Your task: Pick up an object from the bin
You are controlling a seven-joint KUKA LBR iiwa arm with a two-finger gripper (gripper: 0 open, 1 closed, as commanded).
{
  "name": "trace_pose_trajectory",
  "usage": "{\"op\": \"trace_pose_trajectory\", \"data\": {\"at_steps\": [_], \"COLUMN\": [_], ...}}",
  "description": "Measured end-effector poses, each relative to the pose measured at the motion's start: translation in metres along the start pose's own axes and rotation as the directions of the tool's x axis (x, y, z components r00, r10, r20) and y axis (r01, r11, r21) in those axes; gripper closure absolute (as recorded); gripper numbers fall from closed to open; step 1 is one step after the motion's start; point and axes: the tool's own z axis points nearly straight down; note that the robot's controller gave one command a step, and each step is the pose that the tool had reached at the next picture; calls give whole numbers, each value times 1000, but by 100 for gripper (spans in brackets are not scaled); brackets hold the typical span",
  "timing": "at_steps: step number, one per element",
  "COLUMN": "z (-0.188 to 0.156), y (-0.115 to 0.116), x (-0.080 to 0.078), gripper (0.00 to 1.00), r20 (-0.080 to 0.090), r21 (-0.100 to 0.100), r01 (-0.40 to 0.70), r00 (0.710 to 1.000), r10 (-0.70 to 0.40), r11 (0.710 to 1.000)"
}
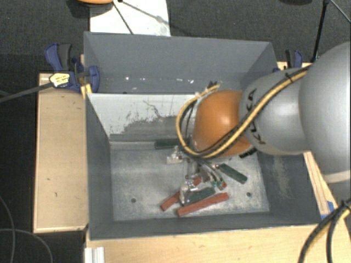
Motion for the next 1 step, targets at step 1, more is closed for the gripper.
{"op": "trace_pose_trajectory", "data": {"at_steps": [1], "z": [-4], "y": [5], "x": [44], "gripper": [100], "r20": [13], "r21": [8], "r01": [289], "r00": [957], "r10": [-289], "r11": [957]}}
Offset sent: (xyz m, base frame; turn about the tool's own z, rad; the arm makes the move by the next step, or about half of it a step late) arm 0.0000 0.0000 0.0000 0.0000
